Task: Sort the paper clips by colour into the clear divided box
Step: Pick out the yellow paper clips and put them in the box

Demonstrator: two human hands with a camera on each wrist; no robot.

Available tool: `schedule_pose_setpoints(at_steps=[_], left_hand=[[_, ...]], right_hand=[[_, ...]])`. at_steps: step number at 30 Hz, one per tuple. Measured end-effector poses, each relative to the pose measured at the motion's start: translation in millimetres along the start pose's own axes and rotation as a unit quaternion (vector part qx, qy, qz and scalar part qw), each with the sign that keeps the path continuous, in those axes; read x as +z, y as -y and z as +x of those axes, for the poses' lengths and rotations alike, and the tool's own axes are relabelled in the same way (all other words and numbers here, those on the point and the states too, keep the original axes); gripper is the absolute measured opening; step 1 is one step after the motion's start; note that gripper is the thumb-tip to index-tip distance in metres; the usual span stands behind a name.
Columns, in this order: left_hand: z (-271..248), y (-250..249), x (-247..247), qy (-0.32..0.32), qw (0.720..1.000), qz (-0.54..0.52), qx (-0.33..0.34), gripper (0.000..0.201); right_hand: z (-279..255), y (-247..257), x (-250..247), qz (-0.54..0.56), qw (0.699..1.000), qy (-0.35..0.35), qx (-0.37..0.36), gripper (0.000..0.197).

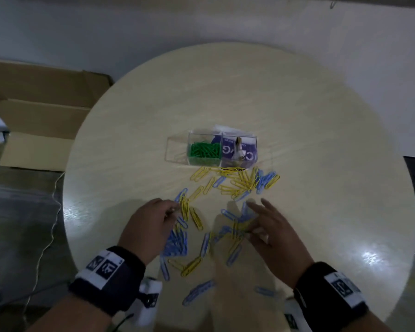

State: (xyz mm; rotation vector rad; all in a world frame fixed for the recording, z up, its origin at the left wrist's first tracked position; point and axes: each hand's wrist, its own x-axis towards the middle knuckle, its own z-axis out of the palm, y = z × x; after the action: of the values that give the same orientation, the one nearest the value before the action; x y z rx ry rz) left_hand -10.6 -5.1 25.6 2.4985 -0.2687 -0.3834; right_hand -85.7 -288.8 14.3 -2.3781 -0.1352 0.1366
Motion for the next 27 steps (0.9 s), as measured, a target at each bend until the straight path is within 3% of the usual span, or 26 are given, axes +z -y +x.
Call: schedule_pose_setpoints(at_steps=[5, 10, 12, 16, 18, 21, 23, 27], left_hand=[[70.0, -43.7, -21.7, -0.107, 0.991, -0.084, -0.014, 0.019], [121.1, -69.9, -27.0, -0.153, 0.987, -0.04, -0.006, 0.025], [125.8, -70.7, -26.2, -0.158, 0.987, -0.02, -0.003, 0.027], [93.6, -54.7, -17.0, -0.176, 0.982, -0.004, 0.066, 0.018], [67.8, -45.9, 1.7, -0.097, 0.987, 0.046, 0.122, 0.022], [43.7, -26.7, 37.4, 0.053, 0.977, 0.144, 0.146, 0.042], [30.6, -13.1, 48.3, 0.087, 0.966, 0.179, 0.168, 0.052], [-7.4, -3.1, 43.8, 0.081, 0.967, 0.154, 0.185, 0.046]], right_hand=[[72.3, 32.6, -26.9, 0.057, 0.988, -0.122, 0.08, 0.011], [142.5, 60.6, -32.8, 0.061, 0.987, -0.108, 0.101, 0.009], [152.9, 62.0, -33.8, 0.02, 0.99, -0.101, 0.093, 0.015], [123.7, 38.7, -32.7, -0.035, 0.979, -0.194, 0.055, 0.014], [97.4, 24.6, -20.0, -0.118, 0.983, -0.129, 0.046, 0.022], [70.7, 8.8, 7.0, -0.22, 0.973, 0.052, 0.046, 0.064], [55.3, 7.6, 16.9, -0.243, 0.959, 0.136, 0.048, 0.083], [18.7, 17.3, 18.6, -0.246, 0.95, 0.19, 0.002, 0.086]])
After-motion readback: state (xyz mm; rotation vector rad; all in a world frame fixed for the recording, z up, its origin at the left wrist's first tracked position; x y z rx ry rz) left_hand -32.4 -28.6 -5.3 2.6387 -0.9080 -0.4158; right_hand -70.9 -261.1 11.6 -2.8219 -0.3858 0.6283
